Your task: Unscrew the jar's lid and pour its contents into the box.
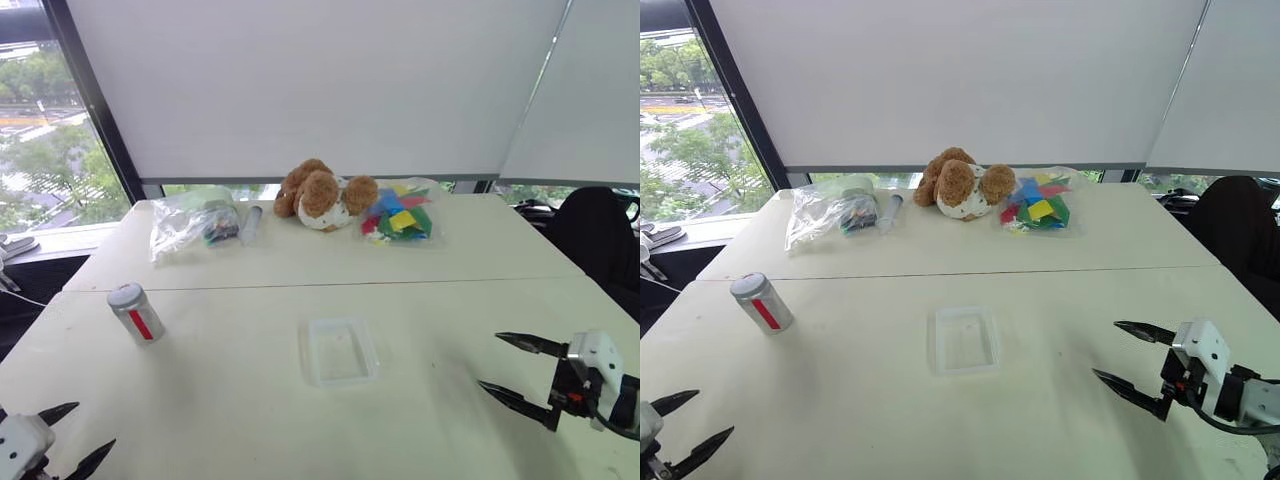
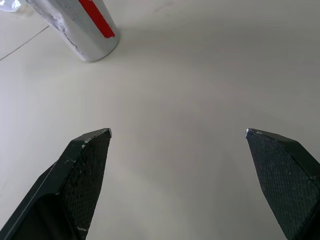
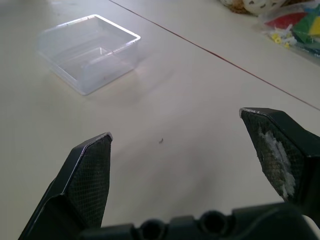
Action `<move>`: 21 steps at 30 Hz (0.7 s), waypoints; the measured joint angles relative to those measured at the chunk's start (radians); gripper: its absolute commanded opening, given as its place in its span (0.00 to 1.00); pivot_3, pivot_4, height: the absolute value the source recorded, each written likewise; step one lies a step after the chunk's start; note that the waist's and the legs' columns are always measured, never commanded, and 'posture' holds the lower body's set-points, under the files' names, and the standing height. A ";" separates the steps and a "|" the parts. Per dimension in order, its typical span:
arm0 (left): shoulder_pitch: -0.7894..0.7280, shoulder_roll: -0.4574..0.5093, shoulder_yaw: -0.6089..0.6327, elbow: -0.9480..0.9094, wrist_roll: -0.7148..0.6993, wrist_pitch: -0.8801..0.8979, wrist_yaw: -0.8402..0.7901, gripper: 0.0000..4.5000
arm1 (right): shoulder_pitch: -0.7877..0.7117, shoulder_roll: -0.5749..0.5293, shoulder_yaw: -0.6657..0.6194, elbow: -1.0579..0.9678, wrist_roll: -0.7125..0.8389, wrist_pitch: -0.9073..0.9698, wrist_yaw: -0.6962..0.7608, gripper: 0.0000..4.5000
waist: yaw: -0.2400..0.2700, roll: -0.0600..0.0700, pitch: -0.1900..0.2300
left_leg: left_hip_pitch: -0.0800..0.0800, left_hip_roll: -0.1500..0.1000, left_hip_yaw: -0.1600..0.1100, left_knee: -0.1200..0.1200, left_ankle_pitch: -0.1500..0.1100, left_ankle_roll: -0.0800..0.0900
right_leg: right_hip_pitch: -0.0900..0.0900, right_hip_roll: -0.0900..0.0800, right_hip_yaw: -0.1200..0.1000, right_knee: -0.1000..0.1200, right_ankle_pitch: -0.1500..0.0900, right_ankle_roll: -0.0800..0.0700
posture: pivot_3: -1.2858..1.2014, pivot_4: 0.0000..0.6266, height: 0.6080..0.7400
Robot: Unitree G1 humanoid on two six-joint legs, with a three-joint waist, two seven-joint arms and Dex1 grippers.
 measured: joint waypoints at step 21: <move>0.050 -0.469 0.159 -0.260 -0.335 0.323 0.362 0.99 | -0.331 0.270 0.256 0.021 0.136 -0.148 0.193 1.00 | -0.011 -0.005 -0.002 | 0.000 -0.001 -0.001 0.004 0.000 0.000 | 0.002 0.000 -0.002 0.002 0.000 0.001 | 0.52 0.24 1.00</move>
